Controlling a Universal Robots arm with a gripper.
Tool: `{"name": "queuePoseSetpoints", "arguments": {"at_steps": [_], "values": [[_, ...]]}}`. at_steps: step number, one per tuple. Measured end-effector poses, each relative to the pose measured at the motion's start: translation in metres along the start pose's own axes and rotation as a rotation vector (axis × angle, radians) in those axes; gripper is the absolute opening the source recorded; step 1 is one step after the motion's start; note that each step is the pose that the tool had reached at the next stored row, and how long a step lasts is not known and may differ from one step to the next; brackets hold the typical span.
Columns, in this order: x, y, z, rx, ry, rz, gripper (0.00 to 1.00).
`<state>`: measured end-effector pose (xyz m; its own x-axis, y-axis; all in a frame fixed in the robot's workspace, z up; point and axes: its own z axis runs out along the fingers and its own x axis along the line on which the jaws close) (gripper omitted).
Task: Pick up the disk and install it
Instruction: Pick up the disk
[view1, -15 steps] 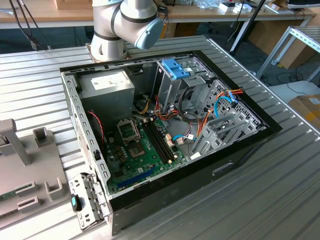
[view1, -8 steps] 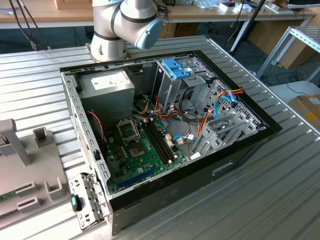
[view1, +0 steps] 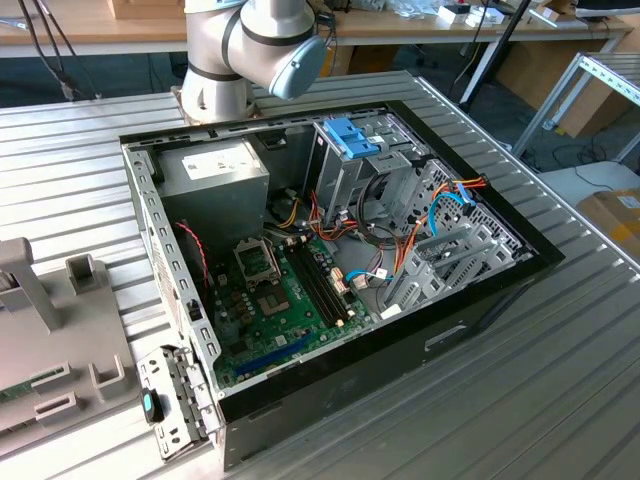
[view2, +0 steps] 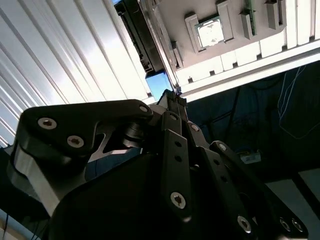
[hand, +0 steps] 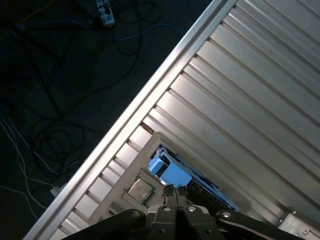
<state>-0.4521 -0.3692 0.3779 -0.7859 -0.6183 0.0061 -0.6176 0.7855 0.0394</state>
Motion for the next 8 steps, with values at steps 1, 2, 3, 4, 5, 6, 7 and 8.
{"name": "queuePoseSetpoints", "arguments": {"at_steps": [1, 2, 3, 4, 5, 6, 7, 8], "values": [[0.0000, 0.0000, 0.0000, 0.0000, 0.0000, 0.000, 0.11], [0.0000, 0.0000, 0.0000, 0.0000, 0.0000, 0.000, 0.11], [0.0000, 0.0000, 0.0000, 0.0000, 0.0000, 0.000, 0.11], [0.0000, 0.0000, 0.0000, 0.0000, 0.0000, 0.000, 0.11], [0.0000, 0.0000, 0.0000, 0.0000, 0.0000, 0.000, 0.11], [0.0000, 0.0000, 0.0000, 0.0000, -0.0001, 0.000, 0.11], [0.0000, 0.0000, 0.0000, 0.0000, 0.0000, -0.002, 0.11], [0.0000, 0.0000, 0.0000, 0.0001, 0.0002, -0.008, 0.11]]}}
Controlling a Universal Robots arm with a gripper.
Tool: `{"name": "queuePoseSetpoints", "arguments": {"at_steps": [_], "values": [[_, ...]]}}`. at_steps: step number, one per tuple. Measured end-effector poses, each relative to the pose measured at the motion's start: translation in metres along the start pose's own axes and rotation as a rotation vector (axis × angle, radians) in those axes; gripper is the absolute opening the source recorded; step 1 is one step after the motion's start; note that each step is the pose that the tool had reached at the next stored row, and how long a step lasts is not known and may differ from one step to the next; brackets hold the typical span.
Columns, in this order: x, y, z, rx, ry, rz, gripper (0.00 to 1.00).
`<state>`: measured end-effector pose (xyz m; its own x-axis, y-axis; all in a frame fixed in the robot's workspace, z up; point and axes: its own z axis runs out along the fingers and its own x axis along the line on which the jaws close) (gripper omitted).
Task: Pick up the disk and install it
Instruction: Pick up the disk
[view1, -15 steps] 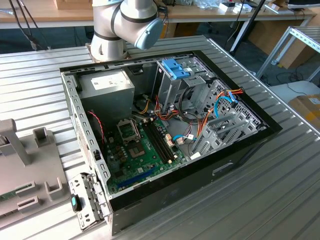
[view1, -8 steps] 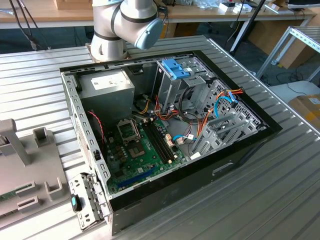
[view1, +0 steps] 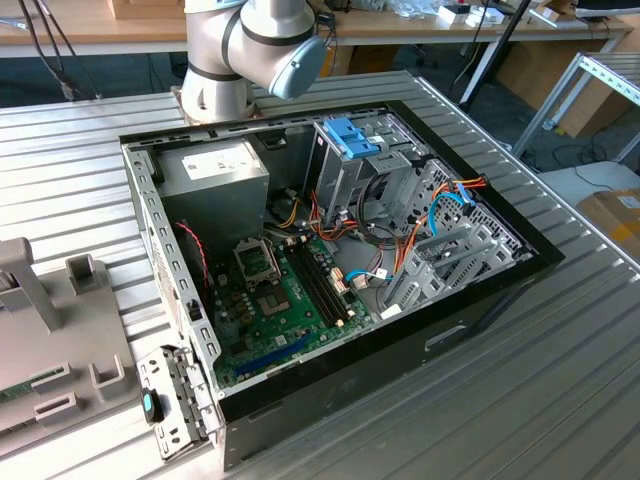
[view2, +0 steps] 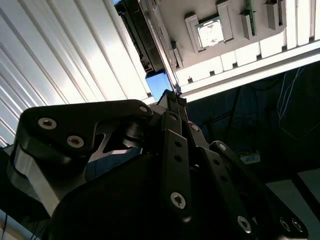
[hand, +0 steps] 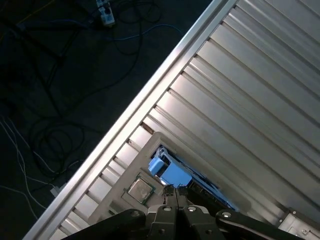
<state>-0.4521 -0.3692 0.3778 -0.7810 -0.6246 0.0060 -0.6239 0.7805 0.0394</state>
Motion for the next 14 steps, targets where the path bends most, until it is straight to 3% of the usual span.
{"name": "queuePoseSetpoints", "arguments": {"at_steps": [11, 14], "values": [[0.0000, 0.0000, 0.0000, 0.0011, 0.0068, -0.173, 0.11], [0.0000, 0.0000, 0.0000, 0.0018, 0.0114, -0.288, 0.11]]}}
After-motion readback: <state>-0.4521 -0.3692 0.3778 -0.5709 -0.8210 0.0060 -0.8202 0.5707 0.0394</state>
